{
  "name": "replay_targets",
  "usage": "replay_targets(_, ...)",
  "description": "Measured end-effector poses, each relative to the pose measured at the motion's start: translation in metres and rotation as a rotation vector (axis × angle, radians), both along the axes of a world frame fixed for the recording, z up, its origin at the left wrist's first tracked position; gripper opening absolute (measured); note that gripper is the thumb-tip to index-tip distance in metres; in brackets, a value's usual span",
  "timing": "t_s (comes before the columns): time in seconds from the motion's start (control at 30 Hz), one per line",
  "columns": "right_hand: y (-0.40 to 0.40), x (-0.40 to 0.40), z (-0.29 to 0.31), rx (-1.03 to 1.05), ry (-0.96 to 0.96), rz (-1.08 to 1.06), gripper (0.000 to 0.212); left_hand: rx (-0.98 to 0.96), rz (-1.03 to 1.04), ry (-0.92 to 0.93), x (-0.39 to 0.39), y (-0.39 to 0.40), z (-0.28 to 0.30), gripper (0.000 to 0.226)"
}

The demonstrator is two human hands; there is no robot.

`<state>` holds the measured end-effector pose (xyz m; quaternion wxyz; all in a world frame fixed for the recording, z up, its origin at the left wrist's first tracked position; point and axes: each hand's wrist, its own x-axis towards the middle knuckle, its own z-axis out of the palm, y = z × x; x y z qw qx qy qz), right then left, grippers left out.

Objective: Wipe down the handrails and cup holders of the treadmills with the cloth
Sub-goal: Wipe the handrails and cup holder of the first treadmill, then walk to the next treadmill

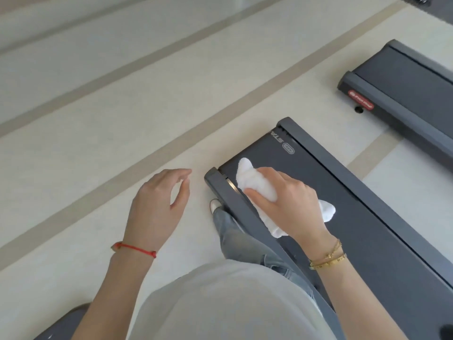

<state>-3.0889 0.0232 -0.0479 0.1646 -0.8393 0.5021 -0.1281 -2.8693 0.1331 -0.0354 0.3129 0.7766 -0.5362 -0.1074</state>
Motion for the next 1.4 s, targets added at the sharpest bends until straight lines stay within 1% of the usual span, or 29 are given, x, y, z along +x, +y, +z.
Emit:
replay_targets(0.17, -0.059, 0.061, -0.003, -0.003, -0.027, 0.080, 0.041, -0.003, 0.106, 0.013, 0.048, -0.037, -0.003, 0.021)
replay_targets(0.27, -0.101, 0.100, 0.001, -0.040, -0.033, 0.114, 0.044, -0.010, 0.149, 0.012, 0.083, -0.072, 0.002, 0.022)
replay_targets(0.47, -0.182, 0.170, 0.008, -0.061, -0.057, 0.174, 0.042, -0.015, 0.213, -0.008, 0.146, -0.142, 0.007, 0.020)
replay_targets(0.57, -0.215, 0.200, 0.010, -0.088, -0.061, 0.195, 0.042, -0.012, 0.224, -0.010, 0.174, -0.173, 0.011, 0.021)
replay_targets(0.73, -0.260, 0.250, 0.006, -0.072, -0.067, 0.206, 0.046, 0.026, 0.224, 0.021, 0.224, -0.220, 0.009, 0.021)
replay_targets(1.0, -0.338, 0.338, -0.003, -0.064, -0.091, 0.088, 0.044, 0.074, 0.074, 0.003, 0.329, -0.326, 0.006, 0.022)
replay_targets(1.13, -0.380, 0.386, -0.003, -0.058, -0.122, -0.026, 0.040, 0.044, -0.047, -0.015, 0.387, -0.392, 0.013, 0.022)
replay_targets(1.23, -0.407, 0.418, -0.004, -0.063, -0.142, -0.132, 0.043, 0.030, -0.148, -0.026, 0.425, -0.442, 0.015, 0.022)
replay_targets(1.4, -0.439, 0.445, -0.005, -0.038, -0.143, -0.307, 0.041, 0.043, -0.350, -0.041, 0.464, -0.521, 0.016, 0.021)
